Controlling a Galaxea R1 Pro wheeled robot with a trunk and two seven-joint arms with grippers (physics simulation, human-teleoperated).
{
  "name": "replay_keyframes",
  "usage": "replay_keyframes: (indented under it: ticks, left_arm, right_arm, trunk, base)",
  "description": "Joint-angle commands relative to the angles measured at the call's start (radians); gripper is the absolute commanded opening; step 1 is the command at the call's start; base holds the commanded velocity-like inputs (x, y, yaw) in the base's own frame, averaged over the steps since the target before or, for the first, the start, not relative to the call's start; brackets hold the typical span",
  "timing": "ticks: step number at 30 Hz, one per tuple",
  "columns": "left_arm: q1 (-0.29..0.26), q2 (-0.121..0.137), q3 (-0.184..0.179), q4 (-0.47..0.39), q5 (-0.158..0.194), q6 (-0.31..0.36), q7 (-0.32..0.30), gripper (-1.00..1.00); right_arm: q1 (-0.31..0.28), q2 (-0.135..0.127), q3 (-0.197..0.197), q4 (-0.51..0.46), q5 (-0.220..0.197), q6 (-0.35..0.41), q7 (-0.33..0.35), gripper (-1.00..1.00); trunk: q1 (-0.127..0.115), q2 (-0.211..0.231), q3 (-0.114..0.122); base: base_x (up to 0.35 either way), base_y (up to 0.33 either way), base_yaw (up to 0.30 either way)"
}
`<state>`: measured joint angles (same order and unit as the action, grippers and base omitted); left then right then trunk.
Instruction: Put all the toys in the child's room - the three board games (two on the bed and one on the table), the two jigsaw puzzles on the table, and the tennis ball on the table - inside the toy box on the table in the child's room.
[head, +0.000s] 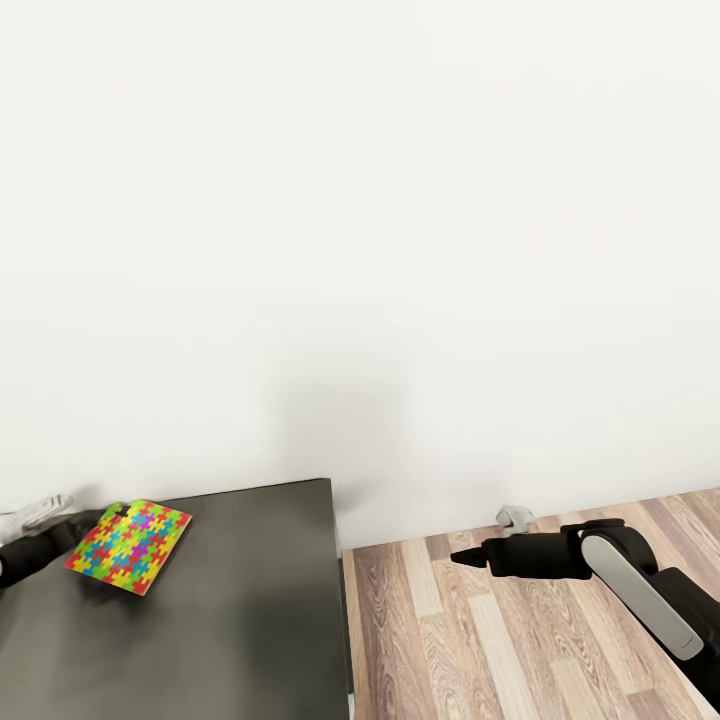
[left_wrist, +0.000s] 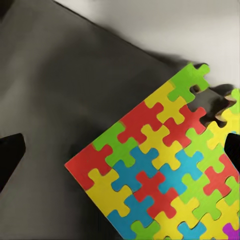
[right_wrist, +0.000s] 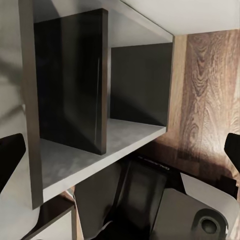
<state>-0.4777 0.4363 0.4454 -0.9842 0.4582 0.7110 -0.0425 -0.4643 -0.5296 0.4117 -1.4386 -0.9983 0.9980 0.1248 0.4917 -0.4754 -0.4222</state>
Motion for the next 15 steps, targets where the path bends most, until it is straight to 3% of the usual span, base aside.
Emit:
replay_keyframes:
  ticks: [1,15]
  left_arm:
    - [-0.001,0.004,0.003,0.012,-0.001,-0.002,-0.004,1.0]
    - [-0.008,0.016,-0.005,0.092,-0.001,-0.054,-0.004,1.0]
  right_arm:
    - [-0.001,-0.001,0.001,0.0,0.01,0.002,0.01,1.0]
    - [-0.001,-0.004,0.001,-0.001,0.01,0.002,0.011,1.0]
  trunk:
    - [0.0,-0.002,-0.001]
    - [0.0,-0.002,-0.001]
  base:
    - [0.0,0.0,0.0]
    - [0.0,0.0,0.0]
